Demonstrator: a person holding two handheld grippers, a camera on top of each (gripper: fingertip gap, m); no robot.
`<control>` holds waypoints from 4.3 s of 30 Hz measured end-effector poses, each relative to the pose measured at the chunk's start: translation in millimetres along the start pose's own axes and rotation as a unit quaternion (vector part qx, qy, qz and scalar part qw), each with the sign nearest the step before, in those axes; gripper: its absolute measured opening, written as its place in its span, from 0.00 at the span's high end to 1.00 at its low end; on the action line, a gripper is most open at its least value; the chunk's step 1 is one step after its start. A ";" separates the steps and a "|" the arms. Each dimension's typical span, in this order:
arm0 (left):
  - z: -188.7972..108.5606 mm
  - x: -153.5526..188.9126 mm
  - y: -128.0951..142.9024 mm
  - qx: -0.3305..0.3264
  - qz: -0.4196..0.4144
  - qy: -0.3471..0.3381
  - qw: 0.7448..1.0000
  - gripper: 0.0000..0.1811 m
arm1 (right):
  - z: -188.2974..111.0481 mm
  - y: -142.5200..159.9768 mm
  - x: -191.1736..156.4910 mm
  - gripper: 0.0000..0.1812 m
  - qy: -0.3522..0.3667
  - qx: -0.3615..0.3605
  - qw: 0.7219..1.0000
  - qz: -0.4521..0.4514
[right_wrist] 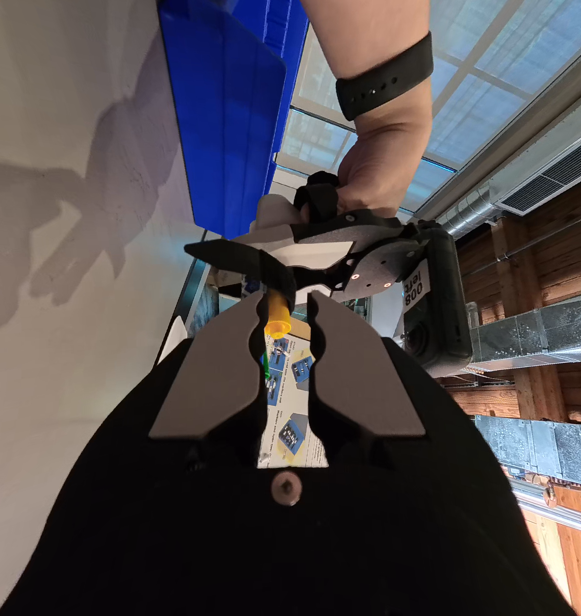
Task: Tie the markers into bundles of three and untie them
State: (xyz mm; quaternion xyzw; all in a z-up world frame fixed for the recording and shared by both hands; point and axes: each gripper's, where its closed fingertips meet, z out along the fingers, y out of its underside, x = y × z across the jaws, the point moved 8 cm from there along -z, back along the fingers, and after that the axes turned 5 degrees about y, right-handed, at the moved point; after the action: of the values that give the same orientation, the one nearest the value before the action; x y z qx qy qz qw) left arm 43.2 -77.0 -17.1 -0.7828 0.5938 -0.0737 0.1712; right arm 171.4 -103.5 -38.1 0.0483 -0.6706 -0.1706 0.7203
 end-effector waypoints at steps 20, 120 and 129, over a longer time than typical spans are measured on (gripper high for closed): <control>7.6 2.1 3.3 -0.015 -0.013 0.033 0.999 0.79 | -0.2 4.7 -0.7 0.87 -0.018 -0.004 1.000 0.019; 2.7 13.3 -1.6 -0.016 -0.011 0.054 0.998 0.79 | 25.0 34.2 -43.3 0.69 -0.133 0.146 0.682 0.704; 2.7 14.5 -2.3 -0.015 -0.010 0.060 0.998 0.79 | 24.1 33.1 -42.5 0.72 -0.126 0.133 0.712 0.678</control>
State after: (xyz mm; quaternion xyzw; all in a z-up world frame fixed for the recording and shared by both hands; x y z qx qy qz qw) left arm 50.3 -89.9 -20.1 -0.7850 0.5965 -0.1136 0.1228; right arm 151.8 -55.4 -66.3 -0.3460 -0.6236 0.4500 0.5375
